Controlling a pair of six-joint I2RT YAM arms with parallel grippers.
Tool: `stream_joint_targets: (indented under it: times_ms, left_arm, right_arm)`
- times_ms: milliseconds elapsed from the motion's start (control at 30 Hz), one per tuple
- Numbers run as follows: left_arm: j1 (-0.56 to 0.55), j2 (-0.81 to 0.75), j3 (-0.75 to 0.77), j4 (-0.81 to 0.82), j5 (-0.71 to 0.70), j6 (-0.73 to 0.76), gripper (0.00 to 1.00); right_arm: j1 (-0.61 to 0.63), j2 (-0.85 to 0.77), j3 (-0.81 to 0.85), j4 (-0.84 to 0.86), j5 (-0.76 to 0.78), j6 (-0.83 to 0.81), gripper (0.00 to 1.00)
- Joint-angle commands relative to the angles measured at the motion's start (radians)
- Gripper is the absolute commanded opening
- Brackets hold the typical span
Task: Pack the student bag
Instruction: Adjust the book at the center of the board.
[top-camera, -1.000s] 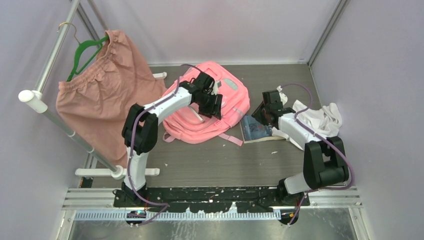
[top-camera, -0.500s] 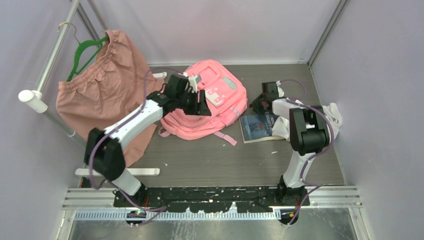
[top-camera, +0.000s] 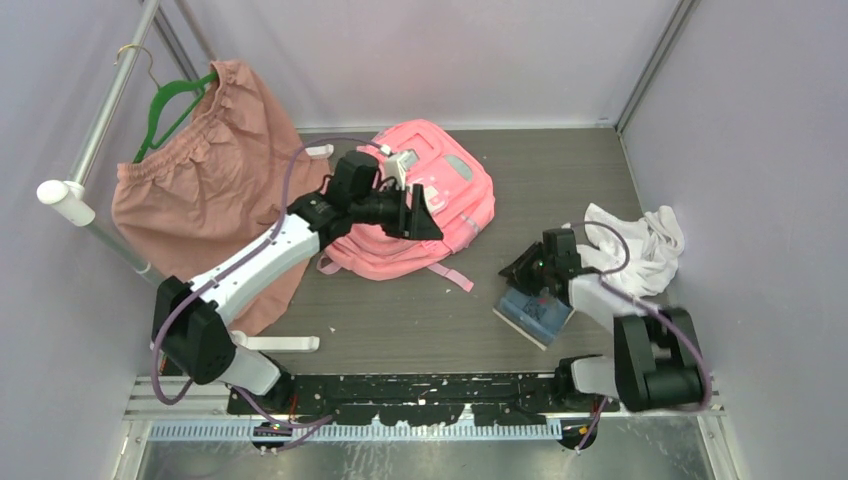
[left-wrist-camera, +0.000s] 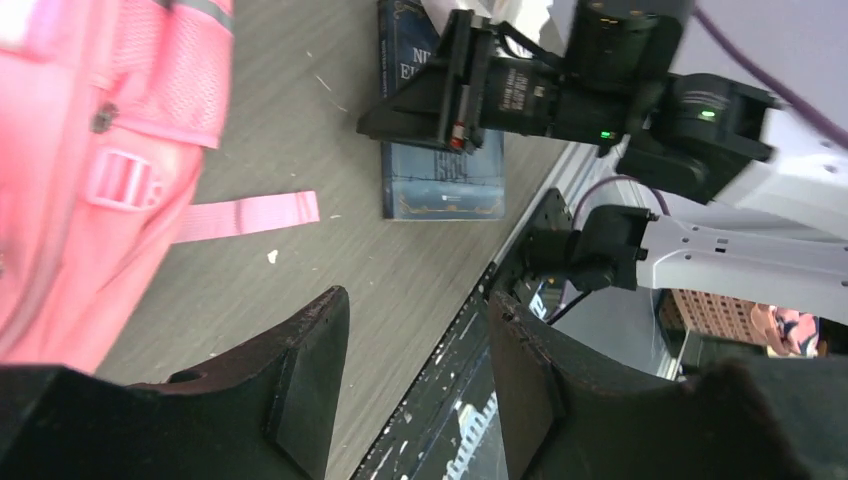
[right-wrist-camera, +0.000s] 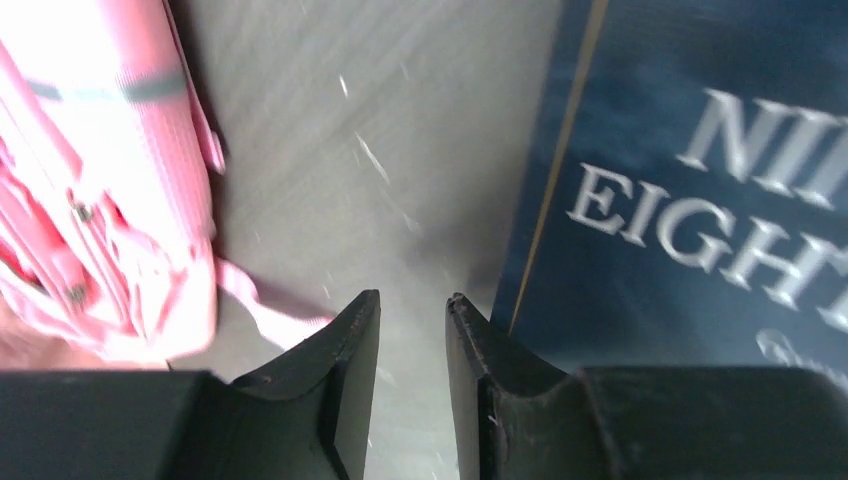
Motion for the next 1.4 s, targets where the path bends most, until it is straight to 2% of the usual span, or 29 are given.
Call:
stream_joint_targets:
  times_ms: [0, 100, 233, 333, 433, 467, 533, 600, 767, 967, 1100, 1367]
  left_arm:
    - [-0.072, 0.071, 0.0, 0.082, 0.026, -0.018, 0.54]
    - [-0.13, 0.143, 0.018, 0.094, -0.004, -0.037, 0.54]
    - [-0.197, 0.221, 0.051, 0.095, -0.033, -0.055, 0.54]
    - [-0.223, 0.25, 0.053, 0.095, -0.026, -0.069, 0.54]
    - [-0.231, 0.258, 0.05, 0.087, -0.024, -0.061, 0.55]
    - [-0.231, 0.263, 0.054, 0.074, -0.024, -0.054, 0.55]
    - [-0.235, 0.275, 0.061, 0.045, -0.025, -0.036, 0.55]
    - [-0.244, 0.284, 0.061, 0.022, -0.032, -0.024, 0.55]
    - [-0.251, 0.267, 0.032, 0.012, -0.057, -0.003, 0.56]
    - [-0.251, 0.282, 0.059, -0.015, -0.072, 0.03, 0.56]
    - [-0.251, 0.344, 0.098, -0.023, -0.08, 0.018, 0.56]
    - [-0.251, 0.545, 0.25, -0.013, -0.115, -0.039, 0.56]
  right_arm:
    - [0.002, -0.329, -0.018, -0.366, -0.009, -0.089, 0.38]
    - [0.002, -0.585, 0.055, -0.601, 0.149, -0.101, 0.43]
    - [0.0, -0.783, 0.127, -0.849, 0.432, -0.043, 0.44]
    - [0.0, -0.801, 0.109, -0.877, 0.483, 0.018, 0.46]
    - [0.0, -0.731, 0.117, -0.919, 0.542, 0.109, 0.49]
    - [0.001, -0.709, 0.132, -0.949, 0.59, 0.149, 0.54]
    - [0.001, -0.678, 0.151, -1.005, 0.685, 0.216, 0.75]
    - [0.001, -0.667, 0.165, -1.038, 0.752, 0.271, 0.87]
    - [0.001, -0.687, 0.114, -0.973, 0.785, 0.298, 0.91]
    - [0.001, -0.632, 0.012, -0.823, 0.7, 0.241, 0.93]
    - [0.001, -0.571, -0.031, -0.682, 0.601, 0.131, 0.93]
    - [-0.007, -0.487, -0.018, -0.586, 0.615, 0.033, 0.96]
